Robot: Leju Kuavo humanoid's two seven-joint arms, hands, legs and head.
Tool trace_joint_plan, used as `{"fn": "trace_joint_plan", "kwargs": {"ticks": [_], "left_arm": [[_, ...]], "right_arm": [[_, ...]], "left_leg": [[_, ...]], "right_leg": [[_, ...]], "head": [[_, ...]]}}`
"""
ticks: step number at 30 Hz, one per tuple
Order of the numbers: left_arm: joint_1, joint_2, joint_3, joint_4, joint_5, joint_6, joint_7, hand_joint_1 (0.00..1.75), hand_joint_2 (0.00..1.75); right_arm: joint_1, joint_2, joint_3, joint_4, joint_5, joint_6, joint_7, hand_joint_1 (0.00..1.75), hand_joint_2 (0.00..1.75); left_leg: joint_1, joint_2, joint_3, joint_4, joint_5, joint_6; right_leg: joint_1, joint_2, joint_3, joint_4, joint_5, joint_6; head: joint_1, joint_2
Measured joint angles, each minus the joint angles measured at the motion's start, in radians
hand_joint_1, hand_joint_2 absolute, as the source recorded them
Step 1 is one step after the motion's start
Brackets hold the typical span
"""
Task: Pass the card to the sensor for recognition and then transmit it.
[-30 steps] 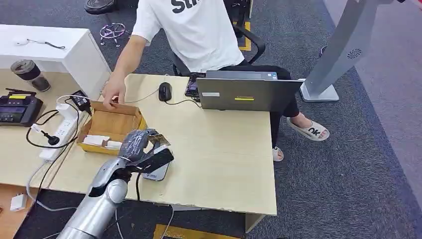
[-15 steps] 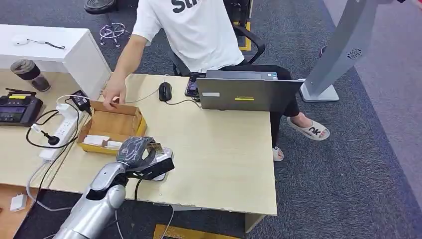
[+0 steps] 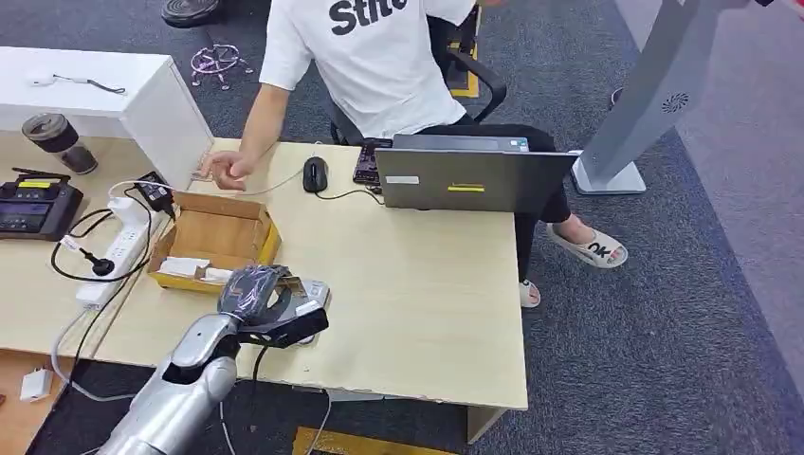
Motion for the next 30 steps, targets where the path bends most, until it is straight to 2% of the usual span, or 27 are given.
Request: {"fn": "trace_joint_plan", "kwargs": {"ticks": [7,12,20,30], "left_arm": [[0.0,-0.007,0.0,0.017,-0.013,0.052,0.006,1.75,1.75],[-0.004,-0.002,0.004,0.016,-0.013,0.052,0.008,1.75,1.75],[-0.064,0.062,0.073,-0.006,-0.03,0.022,0.029,1.75,1.75],[-0.122,0.095,0.101,-0.018,-0.055,0.012,0.031,1.75,1.75]], "right_arm": [[0.0,0.002,0.0,0.0,0.001,-0.002,-0.001,0.0,1.75],[0.0,0.004,0.0,0.0,0.0,-0.013,-0.02,0.0,1.75],[-0.002,0.011,0.002,0.0,0.018,-0.022,-0.04,0.0,1.75],[-0.006,0.017,0.006,0.0,0.019,-0.023,-0.043,0.0,1.75]], "left_leg": [[0.0,0.0,0.0,0.0,0.0,0.0],[0.0,0.0,0.0,0.0,0.0,0.0],[0.001,0.0,0.0,0.0,0.001,-0.001],[0.0,0.0,0.0,0.0,0.001,-0.001]], "right_leg": [[0.0,0.0,0.0,0.0,0.0,0.0],[0.0,0.0,0.0,0.0,0.0,0.0],[0.0,0.0,0.0,0.001,0.0,0.0],[0.0,0.0,0.0,0.0,0.0,0.0]], "head": [[0.0,0.0],[0.0,0.0],[0.0,0.0],[0.0,0.0]]}}
